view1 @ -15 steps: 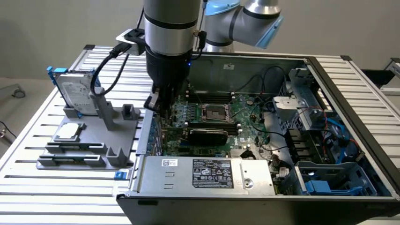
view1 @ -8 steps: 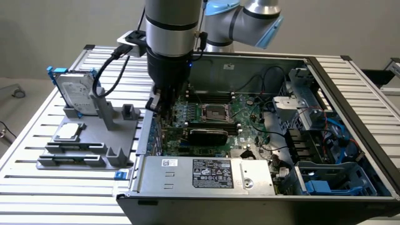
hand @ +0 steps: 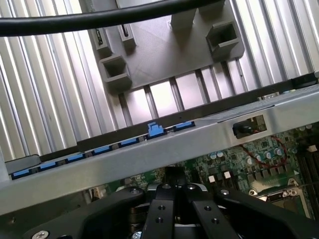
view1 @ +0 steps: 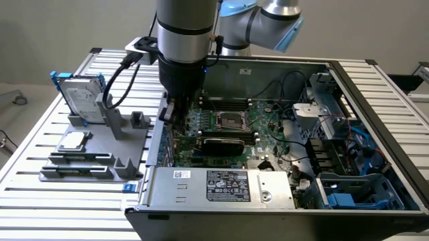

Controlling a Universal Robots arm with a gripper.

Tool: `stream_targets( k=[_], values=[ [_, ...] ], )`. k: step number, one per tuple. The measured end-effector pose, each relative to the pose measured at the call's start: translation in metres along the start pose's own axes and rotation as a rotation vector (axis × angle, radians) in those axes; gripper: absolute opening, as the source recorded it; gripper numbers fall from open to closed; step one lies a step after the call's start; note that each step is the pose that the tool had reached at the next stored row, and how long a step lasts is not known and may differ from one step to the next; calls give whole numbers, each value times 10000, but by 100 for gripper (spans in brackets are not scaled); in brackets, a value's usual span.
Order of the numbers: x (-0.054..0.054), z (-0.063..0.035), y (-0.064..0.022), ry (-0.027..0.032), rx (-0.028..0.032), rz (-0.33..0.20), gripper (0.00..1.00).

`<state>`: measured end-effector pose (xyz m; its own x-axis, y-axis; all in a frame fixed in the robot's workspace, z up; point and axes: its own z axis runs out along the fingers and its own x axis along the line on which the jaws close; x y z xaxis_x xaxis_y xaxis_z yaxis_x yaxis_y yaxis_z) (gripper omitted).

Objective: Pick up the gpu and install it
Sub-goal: 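Press down on the gpu until it lock into place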

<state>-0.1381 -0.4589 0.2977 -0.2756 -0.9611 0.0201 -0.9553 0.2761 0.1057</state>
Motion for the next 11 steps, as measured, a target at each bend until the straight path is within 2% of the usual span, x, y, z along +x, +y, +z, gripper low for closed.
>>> stream_targets(
  k=[8,11],
  values=[
    [-29,16,14,245,73,-28,11],
    [-42,21,28,303,91,-22,11]
  ],
)
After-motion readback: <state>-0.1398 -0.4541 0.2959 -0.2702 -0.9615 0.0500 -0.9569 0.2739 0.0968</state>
